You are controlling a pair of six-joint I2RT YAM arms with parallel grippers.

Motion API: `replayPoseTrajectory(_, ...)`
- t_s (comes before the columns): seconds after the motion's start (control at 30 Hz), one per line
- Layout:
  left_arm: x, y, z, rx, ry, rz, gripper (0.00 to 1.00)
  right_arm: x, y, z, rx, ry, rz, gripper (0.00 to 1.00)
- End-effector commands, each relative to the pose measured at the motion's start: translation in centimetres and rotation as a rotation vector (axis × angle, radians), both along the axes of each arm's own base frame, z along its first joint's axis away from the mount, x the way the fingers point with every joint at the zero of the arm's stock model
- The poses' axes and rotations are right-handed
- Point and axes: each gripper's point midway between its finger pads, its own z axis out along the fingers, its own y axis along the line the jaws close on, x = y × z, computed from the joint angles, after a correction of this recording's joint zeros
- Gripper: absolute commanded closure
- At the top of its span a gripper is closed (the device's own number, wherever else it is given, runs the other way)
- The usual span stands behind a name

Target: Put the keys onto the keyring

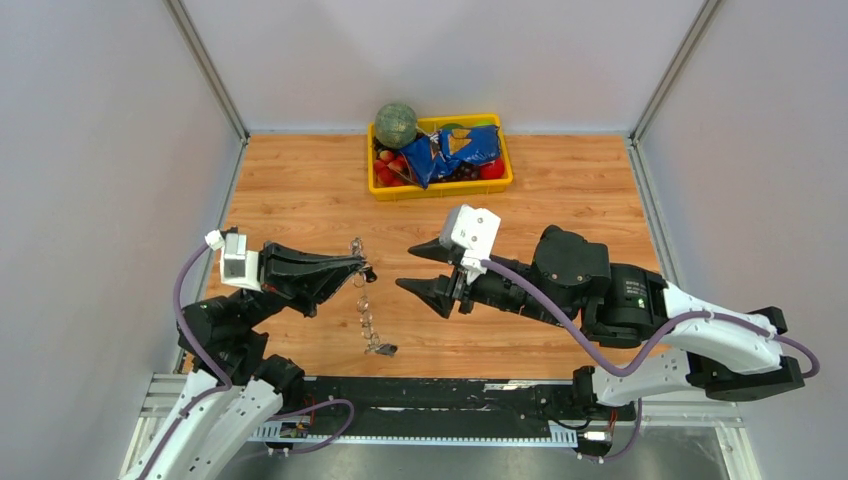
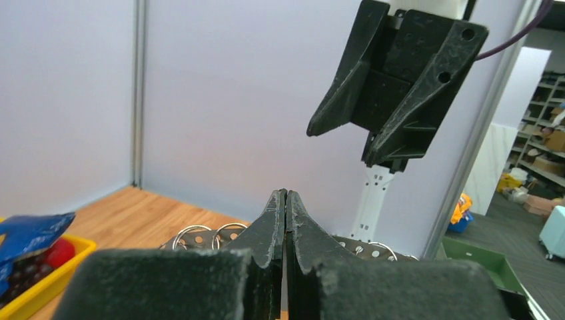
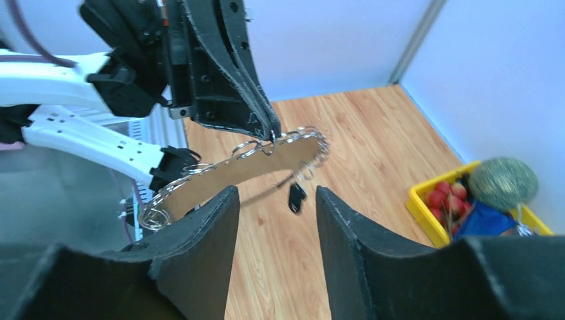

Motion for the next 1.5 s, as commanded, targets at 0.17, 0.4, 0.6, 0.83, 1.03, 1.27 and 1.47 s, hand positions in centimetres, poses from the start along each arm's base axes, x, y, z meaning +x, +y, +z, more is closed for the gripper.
replayPoseTrajectory(0.17, -4.5, 2.2, 3.6, -0.217, -0.159, -0.098, 1.0, -3.0, 2.7, 0.6, 0.018, -0.098, 0.237, 0.53)
replayPoseTrajectory(0.4, -5.8, 2.8, 4.2, -0.263, -0.188, -0.131, 1.0, -3.8, 4.1, 0.7, 0.046, -0.129, 0.321, 0.53)
replayPoseTrajectory(0.6, -6.2, 3.1, 4.3, -0.283, -0.202, -0.139, 1.0, -3.6, 5.2, 0.8, 0.065, -0.123, 0.356, 0.57)
replayPoseTrajectory(0.83, -6.2, 3.1, 4.3, -0.292, -0.205, -0.143, 1.0, -3.5, 6.3, 1.6, 0.106, -0.098, 0.391, 0.65)
replayPoseTrajectory(1.03, -6.2, 3.1, 4.3, -0.294, -0.209, -0.14, 1.0, -3.6, 6.9, 2.0, 0.126, -0.083, 0.412, 0.7)
replayPoseTrajectory(1.27, -6.1, 3.1, 4.2, -0.294, -0.211, -0.134, 1.0, -3.9, 7.1, 2.3, 0.144, -0.073, 0.43, 0.73)
replayPoseTrajectory(1.47, -6.0, 3.1, 4.2, -0.294, -0.211, -0.133, 1.0, -4.0, 7.2, 2.8, 0.161, -0.075, 0.429, 0.75)
